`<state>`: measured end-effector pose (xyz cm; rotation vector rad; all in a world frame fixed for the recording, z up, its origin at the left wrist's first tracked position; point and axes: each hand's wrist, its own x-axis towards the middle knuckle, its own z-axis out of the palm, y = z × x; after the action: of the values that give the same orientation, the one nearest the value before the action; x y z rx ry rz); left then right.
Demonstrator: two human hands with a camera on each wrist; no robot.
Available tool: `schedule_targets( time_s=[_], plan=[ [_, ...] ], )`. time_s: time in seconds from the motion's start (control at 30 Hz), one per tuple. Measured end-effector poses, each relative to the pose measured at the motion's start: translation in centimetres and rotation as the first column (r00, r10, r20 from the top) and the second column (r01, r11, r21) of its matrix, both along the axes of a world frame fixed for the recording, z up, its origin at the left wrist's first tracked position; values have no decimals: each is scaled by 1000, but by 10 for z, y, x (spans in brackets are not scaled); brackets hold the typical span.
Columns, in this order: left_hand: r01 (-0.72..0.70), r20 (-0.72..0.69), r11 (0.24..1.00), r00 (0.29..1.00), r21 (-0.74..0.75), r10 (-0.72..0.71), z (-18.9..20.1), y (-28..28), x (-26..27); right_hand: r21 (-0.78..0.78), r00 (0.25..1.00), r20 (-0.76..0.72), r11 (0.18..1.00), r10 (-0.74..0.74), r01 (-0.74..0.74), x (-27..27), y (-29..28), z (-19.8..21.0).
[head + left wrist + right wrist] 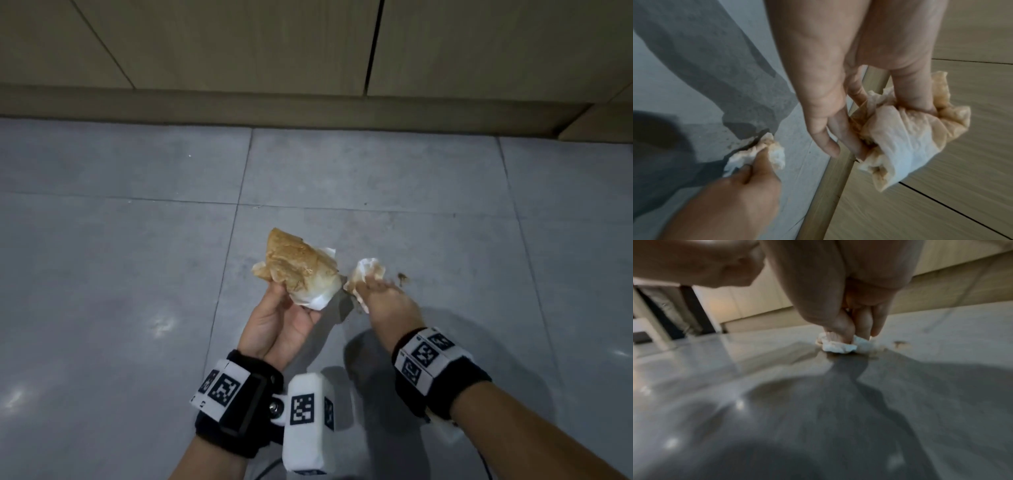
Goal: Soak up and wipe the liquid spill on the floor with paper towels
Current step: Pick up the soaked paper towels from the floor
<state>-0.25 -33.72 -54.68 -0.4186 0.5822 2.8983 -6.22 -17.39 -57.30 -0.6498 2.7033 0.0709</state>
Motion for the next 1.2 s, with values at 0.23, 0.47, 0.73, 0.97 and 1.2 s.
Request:
schedule_targets(
  time_s=[0.23, 0.47, 0.73, 0.97, 1.2],
  plan=[
    [30, -26, 999, 999, 44, -29, -10, 12, -10, 100, 984, 150, 989, 91, -107, 0, -9, 3],
    [91, -76, 992, 994, 85, -85, 7, 12, -3, 65, 994, 89, 996, 58, -64, -1, -15, 14],
    [170, -154, 975, 977, 144, -147, 22, 9, 1, 121, 994, 53, 987, 97, -103, 20, -17, 4],
    [208, -129, 970, 973, 125, -192, 25, 0, -1, 173, 981, 22, 965, 195, -195, 31, -17, -10],
    [62, -73, 996, 995, -57, -66, 21, -2, 11, 194, 978, -6, 960, 206, -201, 41, -7, 12]
  ],
)
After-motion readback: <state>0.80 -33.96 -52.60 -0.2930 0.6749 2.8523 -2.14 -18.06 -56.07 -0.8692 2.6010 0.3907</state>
